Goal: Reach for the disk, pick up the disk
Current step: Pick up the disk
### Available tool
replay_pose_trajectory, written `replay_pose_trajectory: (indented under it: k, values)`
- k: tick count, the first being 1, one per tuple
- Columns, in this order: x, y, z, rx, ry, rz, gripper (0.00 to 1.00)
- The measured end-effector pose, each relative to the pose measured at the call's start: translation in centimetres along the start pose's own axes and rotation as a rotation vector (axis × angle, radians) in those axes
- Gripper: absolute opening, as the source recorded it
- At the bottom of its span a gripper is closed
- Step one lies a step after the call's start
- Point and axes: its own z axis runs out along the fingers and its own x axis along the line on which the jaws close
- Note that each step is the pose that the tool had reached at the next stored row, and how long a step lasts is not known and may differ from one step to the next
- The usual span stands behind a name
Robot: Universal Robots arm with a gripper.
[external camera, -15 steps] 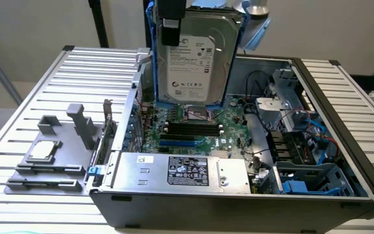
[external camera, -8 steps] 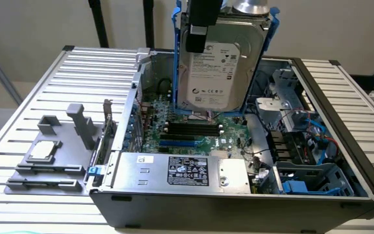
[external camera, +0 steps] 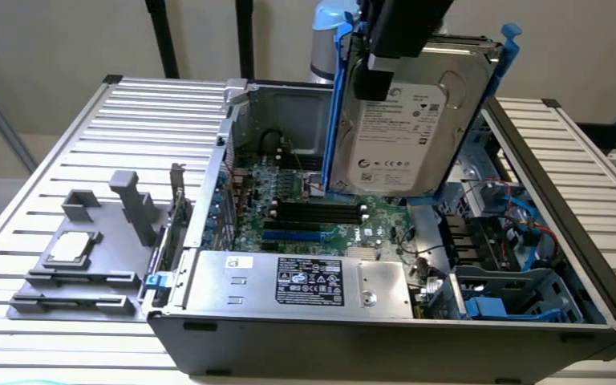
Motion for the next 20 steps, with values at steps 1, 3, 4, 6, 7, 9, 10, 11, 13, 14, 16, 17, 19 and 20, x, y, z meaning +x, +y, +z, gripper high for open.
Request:
replay_pose_trajectory:
  k: [1, 3, 4, 6, 7, 9, 10, 11, 13, 14, 16, 17, 19, 20]
  values:
    - [0.2, -0.46, -0.03, 0.0, 0.0, 0.0, 0.33]
    - [0.5, -1.35, -0.07, 0.0, -0.0004, 0.0, 0.33]
    - [0.7, -1.82, -0.09, 0.0, -0.0006, 0.0, 0.33]
    - [0.9, -2.72, -0.15, 0.0, -0.0013, 0.0, 0.33]
    - [1.1, -3.17, -0.18, 0.0, -0.002, 0.0, 0.33]
    - [1.3, -4.11, -0.26, -0.0001, -0.0043, 0.0, 0.33]
    - [1.4, -4.56, -0.3, -0.0001, -0.0059, 0.0, 0.33]
    - [1.4, -5.0, -0.34, -0.0001, -0.0076, 0.0, 0.33]
    - [1.6, -5.91, -0.43, -0.0002, -0.0108, 0.0, 0.33]
    - [1.6, -6.36, -0.48, -0.0002, -0.0122, 0.0, 0.33]
    - [1.8, -7.28, -0.58, -0.0002, -0.0145, 0.0, 0.33]
    - [1.8, -7.75, -0.63, -0.0002, -0.0155, 0.0, 0.33]
    - [2.0, -8.66, -0.73, -0.0003, -0.0175, 0.0, 0.33]
    - [2.0, -9.11, -0.76, -0.0003, -0.0185, 0.0, 0.33]
